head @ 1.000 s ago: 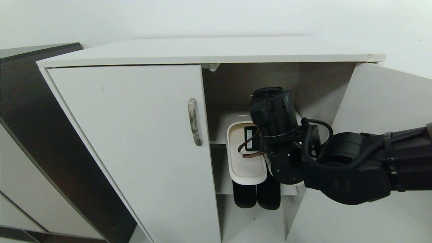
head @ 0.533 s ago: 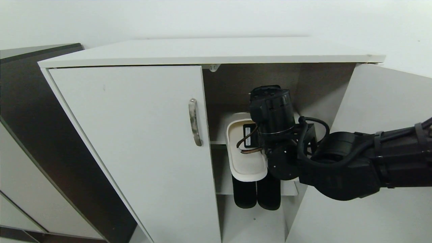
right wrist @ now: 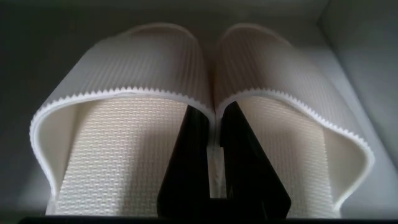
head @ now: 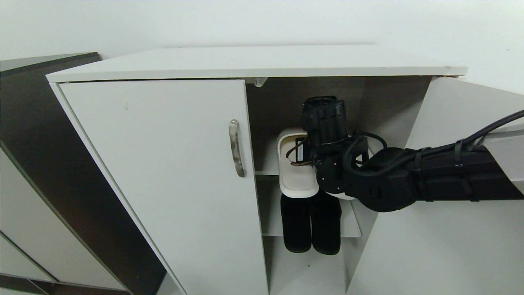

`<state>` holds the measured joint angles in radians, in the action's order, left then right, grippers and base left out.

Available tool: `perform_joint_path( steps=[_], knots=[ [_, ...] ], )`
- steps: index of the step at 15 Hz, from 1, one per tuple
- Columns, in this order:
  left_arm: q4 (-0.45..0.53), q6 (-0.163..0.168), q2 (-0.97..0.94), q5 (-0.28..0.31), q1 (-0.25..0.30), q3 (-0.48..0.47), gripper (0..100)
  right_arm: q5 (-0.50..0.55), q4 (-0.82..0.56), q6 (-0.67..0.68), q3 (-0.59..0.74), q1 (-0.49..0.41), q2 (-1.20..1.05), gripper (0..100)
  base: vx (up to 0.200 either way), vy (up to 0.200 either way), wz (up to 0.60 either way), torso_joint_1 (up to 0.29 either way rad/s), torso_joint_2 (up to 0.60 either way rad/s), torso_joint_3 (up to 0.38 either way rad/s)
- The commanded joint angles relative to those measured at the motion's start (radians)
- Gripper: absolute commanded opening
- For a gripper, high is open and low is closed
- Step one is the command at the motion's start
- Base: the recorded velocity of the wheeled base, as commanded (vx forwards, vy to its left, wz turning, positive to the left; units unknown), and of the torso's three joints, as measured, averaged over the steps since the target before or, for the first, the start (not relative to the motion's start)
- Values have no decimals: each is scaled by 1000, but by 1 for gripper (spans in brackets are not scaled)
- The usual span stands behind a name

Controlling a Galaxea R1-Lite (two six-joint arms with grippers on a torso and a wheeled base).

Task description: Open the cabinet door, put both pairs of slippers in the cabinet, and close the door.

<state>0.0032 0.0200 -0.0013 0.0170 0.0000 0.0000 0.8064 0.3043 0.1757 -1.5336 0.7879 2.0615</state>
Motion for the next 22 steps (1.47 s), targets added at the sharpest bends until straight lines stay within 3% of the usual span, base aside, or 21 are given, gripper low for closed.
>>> perform_joint_path(
  steps=[1, 13, 22],
  knots=[
    [0, 0, 1, 0, 0, 0, 0, -9, -2, -10, -36, -19, 26, 0, 0, 0, 0, 0, 0, 0],
    [0, 0, 1, 0, 0, 0, 0, -9, -73, -68, -178, -58, 91, 0, 0, 0, 0, 0, 0, 0],
    [0, 0, 1, 0, 0, 0, 0, -9, -80, -68, -186, -64, 115, 0, 0, 0, 0, 0, 0, 0]
  ],
)
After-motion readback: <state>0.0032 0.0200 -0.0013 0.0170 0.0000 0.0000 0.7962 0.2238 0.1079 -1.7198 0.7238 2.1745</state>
